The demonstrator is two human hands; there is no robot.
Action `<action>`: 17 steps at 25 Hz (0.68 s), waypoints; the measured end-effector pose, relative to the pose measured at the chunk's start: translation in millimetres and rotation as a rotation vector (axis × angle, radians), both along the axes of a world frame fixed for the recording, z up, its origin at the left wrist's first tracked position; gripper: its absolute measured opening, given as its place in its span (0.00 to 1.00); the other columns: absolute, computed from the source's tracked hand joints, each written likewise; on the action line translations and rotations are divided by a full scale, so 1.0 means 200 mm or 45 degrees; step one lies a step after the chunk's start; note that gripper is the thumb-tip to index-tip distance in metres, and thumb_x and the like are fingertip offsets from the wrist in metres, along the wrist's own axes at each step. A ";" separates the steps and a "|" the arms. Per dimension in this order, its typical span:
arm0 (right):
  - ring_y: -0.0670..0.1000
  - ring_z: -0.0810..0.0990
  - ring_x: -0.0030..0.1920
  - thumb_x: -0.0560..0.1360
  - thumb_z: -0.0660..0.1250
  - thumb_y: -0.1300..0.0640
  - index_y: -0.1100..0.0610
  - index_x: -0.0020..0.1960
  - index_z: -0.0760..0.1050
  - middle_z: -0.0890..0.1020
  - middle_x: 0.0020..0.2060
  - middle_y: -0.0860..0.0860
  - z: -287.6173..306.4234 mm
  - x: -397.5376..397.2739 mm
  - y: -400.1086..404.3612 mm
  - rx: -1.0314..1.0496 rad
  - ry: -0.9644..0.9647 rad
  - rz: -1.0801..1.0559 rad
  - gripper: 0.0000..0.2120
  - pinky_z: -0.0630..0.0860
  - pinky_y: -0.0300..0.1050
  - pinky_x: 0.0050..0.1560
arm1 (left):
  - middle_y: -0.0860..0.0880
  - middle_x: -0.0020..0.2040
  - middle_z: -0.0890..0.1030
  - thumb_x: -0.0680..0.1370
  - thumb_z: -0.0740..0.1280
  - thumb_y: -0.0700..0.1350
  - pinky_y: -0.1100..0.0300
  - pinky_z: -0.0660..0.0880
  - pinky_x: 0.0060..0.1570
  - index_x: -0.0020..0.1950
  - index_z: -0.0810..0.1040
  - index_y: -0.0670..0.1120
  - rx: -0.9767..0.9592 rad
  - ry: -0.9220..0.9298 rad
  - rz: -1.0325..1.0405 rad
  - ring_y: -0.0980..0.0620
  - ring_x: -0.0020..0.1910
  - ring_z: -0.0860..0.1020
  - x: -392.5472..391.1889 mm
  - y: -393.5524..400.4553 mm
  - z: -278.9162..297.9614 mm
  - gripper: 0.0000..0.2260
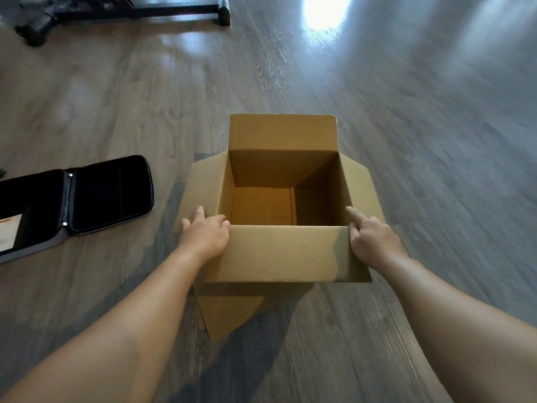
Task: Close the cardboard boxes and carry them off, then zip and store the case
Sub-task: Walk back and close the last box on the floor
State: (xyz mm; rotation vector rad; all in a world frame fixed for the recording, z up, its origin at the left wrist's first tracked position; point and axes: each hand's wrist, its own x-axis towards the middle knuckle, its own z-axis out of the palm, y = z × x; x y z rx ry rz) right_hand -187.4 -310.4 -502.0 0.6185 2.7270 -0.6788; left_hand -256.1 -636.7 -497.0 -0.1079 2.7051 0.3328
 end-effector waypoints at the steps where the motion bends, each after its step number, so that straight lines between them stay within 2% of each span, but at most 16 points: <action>1: 0.62 0.72 0.68 0.84 0.52 0.43 0.40 0.79 0.61 0.73 0.71 0.58 0.00 -0.01 -0.01 -0.051 -0.004 -0.002 0.24 0.71 0.59 0.67 | 0.44 0.81 0.52 0.85 0.49 0.56 0.39 0.55 0.74 0.77 0.66 0.55 0.087 -0.006 0.028 0.36 0.78 0.52 0.00 0.00 -0.01 0.22; 4: 0.61 0.69 0.73 0.82 0.56 0.38 0.50 0.80 0.63 0.71 0.73 0.59 0.00 -0.06 -0.07 -0.094 -0.057 -0.050 0.29 0.68 0.57 0.69 | 0.46 0.82 0.52 0.85 0.53 0.55 0.42 0.58 0.74 0.79 0.62 0.50 0.345 0.000 0.137 0.40 0.78 0.56 0.02 0.03 -0.01 0.23; 8: 0.63 0.73 0.68 0.80 0.63 0.38 0.59 0.73 0.70 0.69 0.73 0.62 0.02 -0.08 -0.13 -0.006 0.057 -0.069 0.31 0.73 0.52 0.58 | 0.46 0.82 0.50 0.85 0.56 0.52 0.43 0.60 0.73 0.79 0.60 0.44 0.417 0.046 0.176 0.41 0.78 0.57 0.03 0.09 0.01 0.24; 12: 0.65 0.72 0.70 0.80 0.63 0.41 0.62 0.72 0.70 0.62 0.78 0.63 0.02 -0.01 -0.06 0.031 0.081 -0.138 0.30 0.74 0.54 0.61 | 0.48 0.82 0.50 0.83 0.60 0.52 0.42 0.64 0.71 0.79 0.60 0.45 0.469 0.016 0.127 0.41 0.77 0.59 0.06 0.21 0.03 0.26; 17: 0.65 0.73 0.68 0.80 0.65 0.43 0.66 0.71 0.72 0.70 0.72 0.63 0.03 0.16 0.26 0.108 0.145 -0.338 0.30 0.73 0.55 0.62 | 0.49 0.82 0.49 0.80 0.65 0.53 0.45 0.65 0.70 0.77 0.63 0.44 0.543 -0.017 -0.107 0.42 0.77 0.60 0.08 0.54 0.03 0.29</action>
